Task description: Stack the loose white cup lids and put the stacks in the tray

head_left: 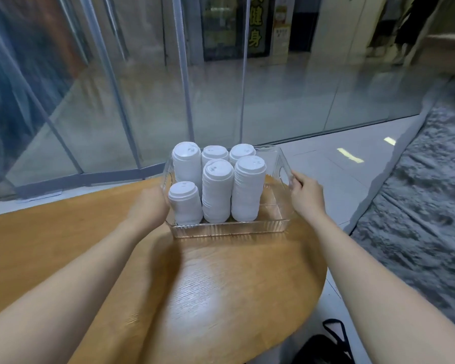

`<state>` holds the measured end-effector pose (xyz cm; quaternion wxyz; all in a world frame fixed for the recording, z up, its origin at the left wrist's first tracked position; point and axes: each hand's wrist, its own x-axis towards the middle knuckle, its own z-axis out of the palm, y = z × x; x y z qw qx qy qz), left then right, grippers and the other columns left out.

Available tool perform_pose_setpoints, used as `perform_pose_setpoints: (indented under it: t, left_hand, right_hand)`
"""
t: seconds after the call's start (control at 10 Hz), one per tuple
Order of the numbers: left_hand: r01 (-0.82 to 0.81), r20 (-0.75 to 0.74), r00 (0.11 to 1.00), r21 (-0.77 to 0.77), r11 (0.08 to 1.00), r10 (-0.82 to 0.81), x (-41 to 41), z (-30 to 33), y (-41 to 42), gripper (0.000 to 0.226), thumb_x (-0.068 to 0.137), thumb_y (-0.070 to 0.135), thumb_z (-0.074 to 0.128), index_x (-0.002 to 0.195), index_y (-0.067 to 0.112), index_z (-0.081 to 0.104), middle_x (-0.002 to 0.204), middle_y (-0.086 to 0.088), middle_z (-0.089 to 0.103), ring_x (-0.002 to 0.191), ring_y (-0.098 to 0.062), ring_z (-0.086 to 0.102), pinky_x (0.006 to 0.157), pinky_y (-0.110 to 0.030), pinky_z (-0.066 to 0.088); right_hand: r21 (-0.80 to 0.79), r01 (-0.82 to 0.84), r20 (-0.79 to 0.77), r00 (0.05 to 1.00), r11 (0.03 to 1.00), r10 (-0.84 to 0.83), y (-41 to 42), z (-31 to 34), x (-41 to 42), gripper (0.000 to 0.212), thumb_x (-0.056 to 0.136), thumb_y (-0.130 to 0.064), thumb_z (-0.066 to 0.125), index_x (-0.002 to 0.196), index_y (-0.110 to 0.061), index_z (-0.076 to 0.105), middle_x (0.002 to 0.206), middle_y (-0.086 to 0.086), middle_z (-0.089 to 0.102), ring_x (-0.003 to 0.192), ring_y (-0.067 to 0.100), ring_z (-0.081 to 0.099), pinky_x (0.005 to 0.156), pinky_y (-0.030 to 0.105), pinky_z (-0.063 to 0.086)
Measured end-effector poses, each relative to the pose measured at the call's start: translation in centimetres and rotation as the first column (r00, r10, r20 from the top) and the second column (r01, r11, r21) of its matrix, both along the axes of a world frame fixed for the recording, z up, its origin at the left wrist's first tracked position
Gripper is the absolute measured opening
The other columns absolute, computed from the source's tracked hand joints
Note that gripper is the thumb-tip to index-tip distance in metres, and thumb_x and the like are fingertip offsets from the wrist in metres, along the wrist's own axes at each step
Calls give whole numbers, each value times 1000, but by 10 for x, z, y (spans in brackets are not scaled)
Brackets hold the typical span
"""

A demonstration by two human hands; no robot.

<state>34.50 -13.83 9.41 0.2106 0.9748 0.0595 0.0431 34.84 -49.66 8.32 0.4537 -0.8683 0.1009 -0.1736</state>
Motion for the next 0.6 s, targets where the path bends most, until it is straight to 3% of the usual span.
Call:
perform_pose_setpoints:
  t: [0.1,0.2,0.3,0.4,0.5,0.6]
  left_hand:
    - [-11,-38,999,6,1000,12,-5,3,3,27,98,8,39,75,9,53,73,-11,63,63,-29,55,53,-34,40]
    - [-35,-86,996,-7,999,34,-9,7,-1,25,91,-1,42,70,8,50,69,-10,61,58,-27,50,53,-33,38]
    - [-21,-102,995,14,1000,22,-7,6,0,20,90,-1,44,76,8,55,80,-13,67,66,-29,58,59,-36,48]
    - [17,-136,991,132,991,1,-9,12,2,17,100,7,43,100,7,60,107,-17,70,86,-33,63,71,-40,53]
    - [67,-100,994,376,924,-32,-13,28,5,41,109,36,36,141,12,41,136,-16,53,116,-37,58,82,-42,45]
    - [65,20,996,553,831,-91,-18,60,13,60,108,52,32,158,20,22,152,-13,38,131,-36,49,95,-46,46]
  right_hand:
    - [-64,-39,-46,998,997,36,-1,1,26,35,105,-9,46,130,-15,70,100,8,73,92,28,61,70,30,42]
    - [-84,-59,-64,996,995,54,1,4,43,37,103,-8,46,130,-17,70,107,11,73,98,32,63,79,36,49]
    - [-123,-70,-54,996,990,64,1,2,51,39,101,-7,45,129,-18,70,107,14,72,98,35,63,83,40,51]
    - [-303,-86,-128,991,949,49,3,5,49,40,103,-10,42,133,-23,64,109,14,69,97,37,60,82,40,48]
    - [-695,-50,-102,994,717,-31,4,13,40,32,103,-17,42,126,-18,64,109,11,68,105,36,59,88,40,41]
    - [-810,-105,-90,994,577,55,13,30,34,34,105,-29,43,128,-14,63,124,11,61,125,32,50,103,43,37]
